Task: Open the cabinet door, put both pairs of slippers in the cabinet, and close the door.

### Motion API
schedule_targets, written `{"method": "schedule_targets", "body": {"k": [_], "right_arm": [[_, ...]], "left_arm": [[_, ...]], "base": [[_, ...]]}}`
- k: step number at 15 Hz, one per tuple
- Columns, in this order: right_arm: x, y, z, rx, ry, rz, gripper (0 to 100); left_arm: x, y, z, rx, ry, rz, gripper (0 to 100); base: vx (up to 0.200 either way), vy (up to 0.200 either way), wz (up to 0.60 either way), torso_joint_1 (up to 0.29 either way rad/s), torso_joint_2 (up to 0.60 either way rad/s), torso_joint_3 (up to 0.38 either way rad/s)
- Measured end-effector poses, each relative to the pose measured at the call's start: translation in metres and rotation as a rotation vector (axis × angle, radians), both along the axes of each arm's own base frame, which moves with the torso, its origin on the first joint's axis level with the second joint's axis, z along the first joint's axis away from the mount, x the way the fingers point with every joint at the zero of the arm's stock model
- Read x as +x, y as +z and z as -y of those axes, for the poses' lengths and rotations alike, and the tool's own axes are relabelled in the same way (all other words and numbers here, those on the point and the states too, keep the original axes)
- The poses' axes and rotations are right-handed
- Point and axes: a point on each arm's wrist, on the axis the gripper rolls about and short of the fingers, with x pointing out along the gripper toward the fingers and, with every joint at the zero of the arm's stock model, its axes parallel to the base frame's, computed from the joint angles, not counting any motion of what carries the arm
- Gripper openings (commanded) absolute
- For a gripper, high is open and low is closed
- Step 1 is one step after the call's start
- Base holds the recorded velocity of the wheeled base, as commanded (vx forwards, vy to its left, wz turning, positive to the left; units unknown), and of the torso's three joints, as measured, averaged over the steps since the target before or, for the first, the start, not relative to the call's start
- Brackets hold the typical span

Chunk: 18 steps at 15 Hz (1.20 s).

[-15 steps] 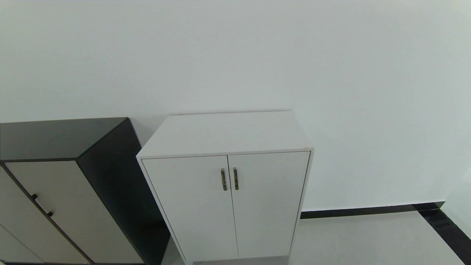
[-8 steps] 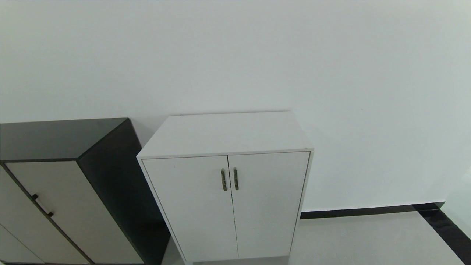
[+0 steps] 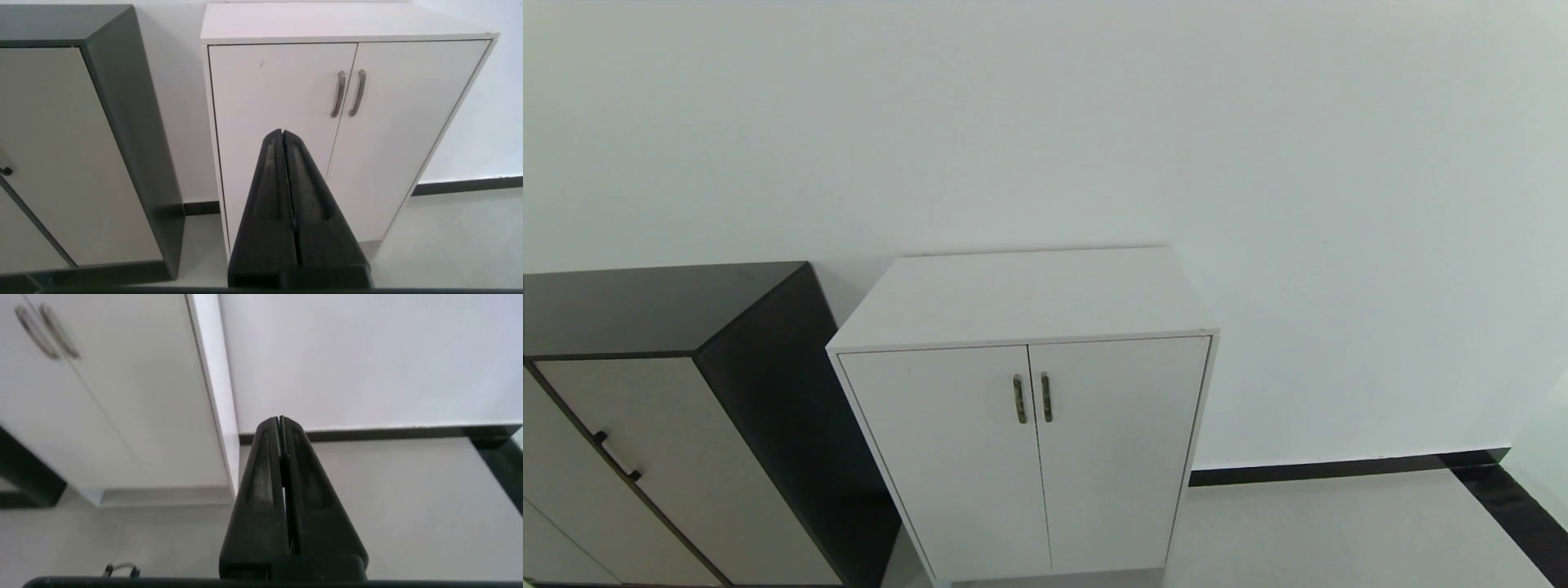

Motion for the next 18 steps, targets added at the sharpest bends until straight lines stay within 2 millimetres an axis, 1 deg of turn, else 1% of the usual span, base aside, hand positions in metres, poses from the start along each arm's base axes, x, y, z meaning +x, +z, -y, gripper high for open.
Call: {"method": "schedule_targets", "body": {"k": [2, 5, 7, 18], "right_arm": [[-0.005, -0.001, 0.000, -0.001, -0.011, 0.059, 0], [-0.008, -0.001, 0.000, -0.002, -0.010, 0.103, 0], [-0.010, -0.002, 0.000, -0.003, 0.023, 0.129, 0], [-0.014, -0.003, 0.000, 0.000, 0.026, 0.181, 0]], "left_arm": [[0.000, 0.000, 0.000, 0.000, 0.000, 0.000, 0], [0.000, 0.000, 0.000, 0.000, 0.000, 0.000, 0], [0.000, 0.000, 0.000, 0.000, 0.000, 0.000, 0], [0.000, 0.000, 0.000, 0.009, 0.000, 0.000, 0]], "base": [[0.000, 0.000, 0.00, 0.000, 0.00, 0.000], [0.000, 0.000, 0.00, 0.000, 0.00, 0.000], [0.000, 0.000, 0.00, 0.000, 0.00, 0.000], [0.000, 0.000, 0.00, 0.000, 0.00, 0.000]]}}
